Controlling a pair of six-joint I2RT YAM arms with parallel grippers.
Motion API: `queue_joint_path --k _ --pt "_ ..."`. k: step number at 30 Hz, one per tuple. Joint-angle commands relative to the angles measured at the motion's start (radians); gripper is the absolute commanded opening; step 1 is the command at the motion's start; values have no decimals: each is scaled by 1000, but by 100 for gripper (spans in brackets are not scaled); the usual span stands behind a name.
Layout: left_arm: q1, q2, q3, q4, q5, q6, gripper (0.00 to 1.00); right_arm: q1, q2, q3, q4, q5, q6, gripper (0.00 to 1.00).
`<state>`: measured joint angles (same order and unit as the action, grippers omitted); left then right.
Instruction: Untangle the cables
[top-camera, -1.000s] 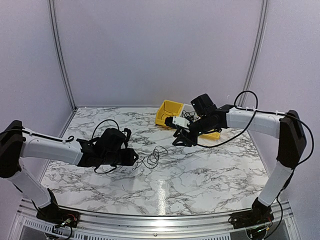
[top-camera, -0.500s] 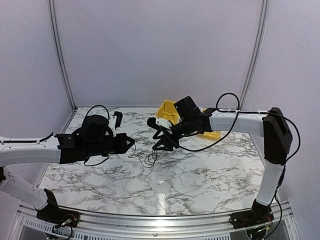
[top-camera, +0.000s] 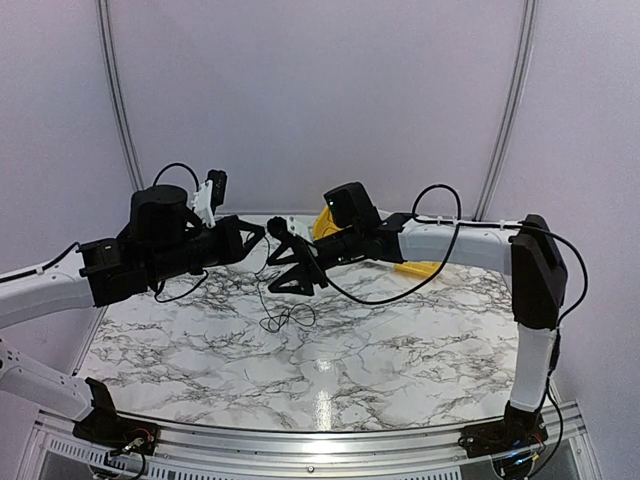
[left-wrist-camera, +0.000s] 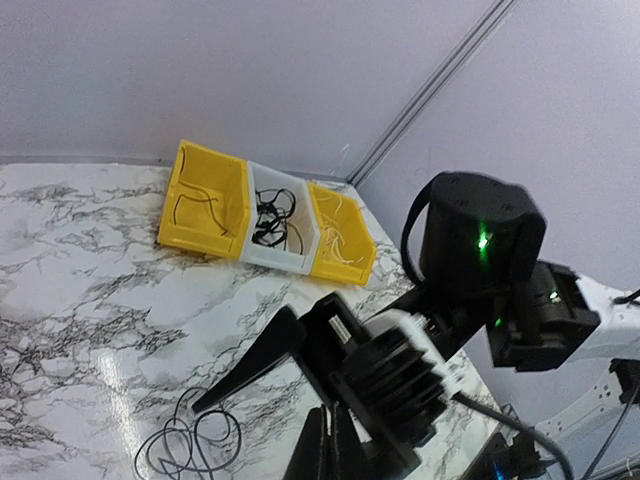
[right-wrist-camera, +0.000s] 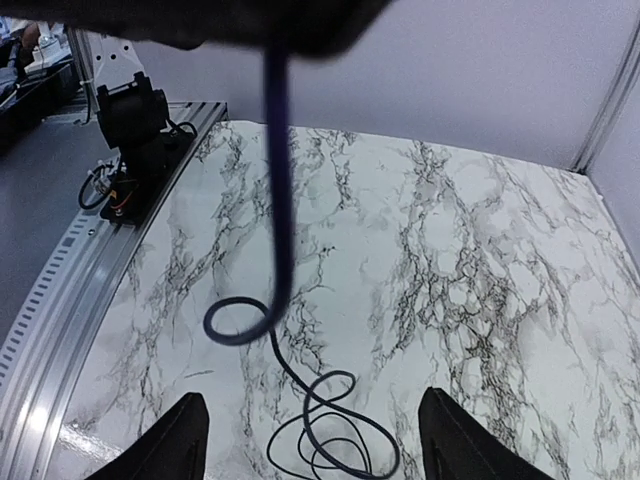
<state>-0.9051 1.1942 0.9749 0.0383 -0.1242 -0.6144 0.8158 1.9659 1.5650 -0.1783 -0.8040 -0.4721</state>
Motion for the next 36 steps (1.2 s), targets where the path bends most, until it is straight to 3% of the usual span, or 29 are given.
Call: queue_joint_path --k 1,4,10,14,16,20,24,36 --pt "4 5 112 -8 -7 31 0 25 23 55 122 -75 137 72" --pt "4 22 182 -9 2 33 0 31 40 67 209 -109 227 65" --pt "3 62 317 -14 32 30 0 23 76 38 328 -121 426 30" --pt "1 79 379 -11 24 20 0 19 81 -10 389 -137 510 22" --pt "0 86 398 -3 21 19 0 19 87 -27 389 -143 511 24" --pt "1 107 437 14 24 17 0 19 104 -52 379 -95 515 45" --pt "-1 136 496 18 45 12 0 21 124 -62 382 -65 525 56" --pt "0 200 735 10 15 30 0 24 198 -118 269 212 421 55"
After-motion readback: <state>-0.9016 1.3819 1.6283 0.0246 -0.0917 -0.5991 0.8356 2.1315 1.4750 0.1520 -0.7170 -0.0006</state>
